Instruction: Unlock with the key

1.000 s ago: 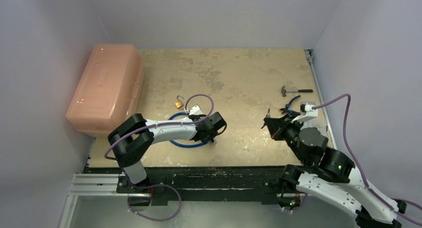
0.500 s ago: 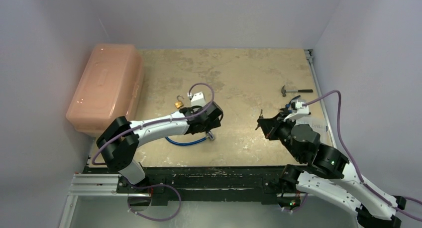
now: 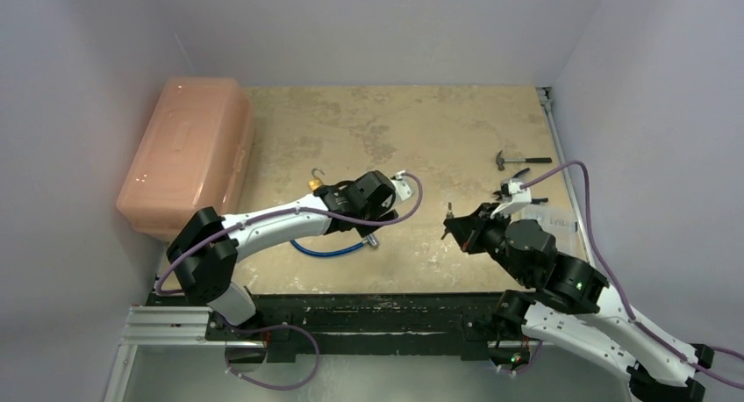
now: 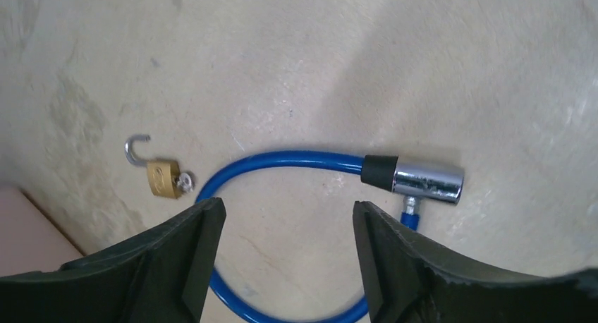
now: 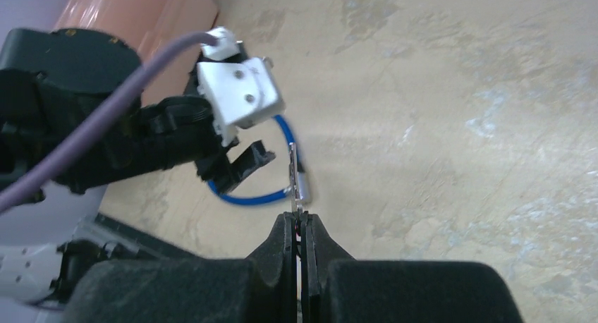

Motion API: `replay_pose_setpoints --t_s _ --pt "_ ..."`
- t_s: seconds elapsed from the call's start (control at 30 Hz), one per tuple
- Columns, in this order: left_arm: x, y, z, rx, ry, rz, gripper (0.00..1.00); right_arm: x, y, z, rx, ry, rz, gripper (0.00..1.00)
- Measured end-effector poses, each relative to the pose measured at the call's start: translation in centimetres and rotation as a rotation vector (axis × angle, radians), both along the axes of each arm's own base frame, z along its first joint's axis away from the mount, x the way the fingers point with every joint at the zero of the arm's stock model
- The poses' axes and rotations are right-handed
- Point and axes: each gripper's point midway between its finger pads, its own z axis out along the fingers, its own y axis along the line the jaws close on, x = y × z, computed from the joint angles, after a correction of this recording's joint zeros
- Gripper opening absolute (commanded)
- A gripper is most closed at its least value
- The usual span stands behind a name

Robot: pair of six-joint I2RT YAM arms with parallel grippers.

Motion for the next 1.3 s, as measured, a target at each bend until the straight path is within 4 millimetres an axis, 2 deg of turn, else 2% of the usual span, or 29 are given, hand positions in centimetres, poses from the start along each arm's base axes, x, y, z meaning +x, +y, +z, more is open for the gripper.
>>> replay_pose_setpoints --t_s 0.23,0.33,0.43,0.53,0.6,0.73,0.77,0.8,0.83,0.87,0.97,1.07,1.1,1.17,1.3 --pt "-1.6 0.5 -1.8 0.179 -0.007 -0.457 0.63 -1.6 3.0 -1.5 0.009 0.084 0.155 0.0" --pt "-1.8 0.6 -1.3 0.187 -0.032 -0.603 0.63 -2.4 3.8 -2.7 0.019 0.125 0.208 0.0" --pt "-0.6 0.5 -0.6 0.181 -0.05 -0.692 0.6 -3.1 4.1 -3.2 0.031 0.15 0.238 0.0" --pt "0.8 0.4 -0.8 0.188 -0.037 -0.747 0.59 -3.6 4.4 -2.9 0.054 0.152 0.266 0.0" --pt "1.5 0.2 -1.4 0.182 -0.016 -0.784 0.65 -4.3 4.6 -2.8 0.072 0.153 0.302 0.0" --pt "0.8 -0.6 -3.0 0.142 0.046 -0.863 0.64 -5.5 5.5 -3.1 0.089 0.174 0.386 0.0" --pt "0.5 -0.8 -3.2 0.135 0.055 -0.88 0.67 -5.9 5.7 -3.4 0.089 0.184 0.412 0.0" --pt "0.3 -1.0 -3.4 0.128 0.063 -0.895 0.84 -6.3 6.0 -3.7 0.091 0.195 0.435 0.0" --pt "0.2 -1.1 -3.5 0.125 0.066 -0.909 0.94 -6.6 6.2 -4.0 0.092 0.206 0.456 0.0" --pt "0.2 -1.2 -3.6 0.126 0.063 -0.923 0.96 -6.9 6.4 -4.3 0.092 0.217 0.473 0.0" --pt "0.8 -1.5 -3.7 0.12 0.04 -0.917 0.96 -7.4 6.7 -5.2 0.093 0.244 0.501 0.0" --pt "2.0 -1.4 -3.8 0.104 -0.006 -0.89 0.82 -7.3 7.0 -6.7 0.094 0.283 0.502 0.0" --pt "2.3 -1.3 -3.8 0.1 -0.019 -0.878 0.81 -7.2 7.0 -7.4 0.092 0.302 0.498 0.0" --pt "2.9 -1.0 -3.9 0.1 -0.047 -0.857 0.82 -7.0 6.8 -9.0 0.086 0.35 0.483 0.0" --pt "3.3 -0.4 -2.9 0.101 -0.11 -0.825 0.88 -6.5 6.5 -9.9 0.098 0.391 0.467 0.0"
